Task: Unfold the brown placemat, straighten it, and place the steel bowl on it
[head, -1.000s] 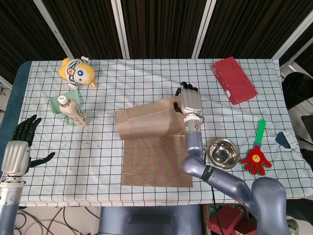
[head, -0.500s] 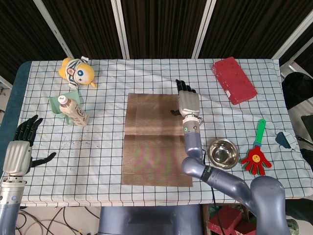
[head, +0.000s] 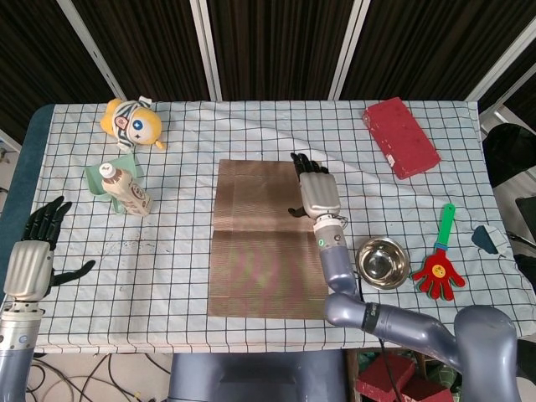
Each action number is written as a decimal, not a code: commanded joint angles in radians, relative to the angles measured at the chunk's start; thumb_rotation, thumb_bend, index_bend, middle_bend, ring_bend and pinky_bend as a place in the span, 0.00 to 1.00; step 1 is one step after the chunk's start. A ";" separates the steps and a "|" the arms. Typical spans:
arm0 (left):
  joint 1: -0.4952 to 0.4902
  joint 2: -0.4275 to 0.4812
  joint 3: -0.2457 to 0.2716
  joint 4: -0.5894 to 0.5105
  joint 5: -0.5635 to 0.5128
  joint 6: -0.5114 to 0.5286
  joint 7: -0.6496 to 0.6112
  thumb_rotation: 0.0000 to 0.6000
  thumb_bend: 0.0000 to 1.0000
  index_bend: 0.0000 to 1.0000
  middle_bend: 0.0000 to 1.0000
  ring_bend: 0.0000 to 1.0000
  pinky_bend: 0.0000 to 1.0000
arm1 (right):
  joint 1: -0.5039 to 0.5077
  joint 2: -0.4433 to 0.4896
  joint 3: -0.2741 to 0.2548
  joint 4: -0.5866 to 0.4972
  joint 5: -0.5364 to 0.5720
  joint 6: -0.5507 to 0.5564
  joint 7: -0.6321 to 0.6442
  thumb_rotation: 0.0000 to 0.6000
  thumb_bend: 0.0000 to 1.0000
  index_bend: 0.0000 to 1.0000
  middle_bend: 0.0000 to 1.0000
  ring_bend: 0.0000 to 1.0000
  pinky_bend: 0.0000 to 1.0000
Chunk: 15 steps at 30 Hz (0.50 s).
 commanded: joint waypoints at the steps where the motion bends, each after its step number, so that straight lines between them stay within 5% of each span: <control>1: 0.001 -0.001 -0.001 0.001 0.002 0.004 0.000 1.00 0.04 0.00 0.00 0.02 0.07 | -0.092 0.087 -0.118 -0.180 -0.090 0.062 -0.009 1.00 0.02 0.06 0.05 0.12 0.22; 9: 0.005 0.004 -0.002 0.002 0.008 0.016 -0.011 1.00 0.04 0.00 0.00 0.02 0.07 | -0.200 0.174 -0.289 -0.408 -0.226 0.126 -0.004 1.00 0.03 0.10 0.05 0.12 0.22; 15: 0.008 0.008 0.001 0.006 0.023 0.029 -0.024 1.00 0.04 0.00 0.00 0.02 0.07 | -0.256 0.199 -0.402 -0.441 -0.369 0.119 0.059 1.00 0.03 0.18 0.06 0.12 0.22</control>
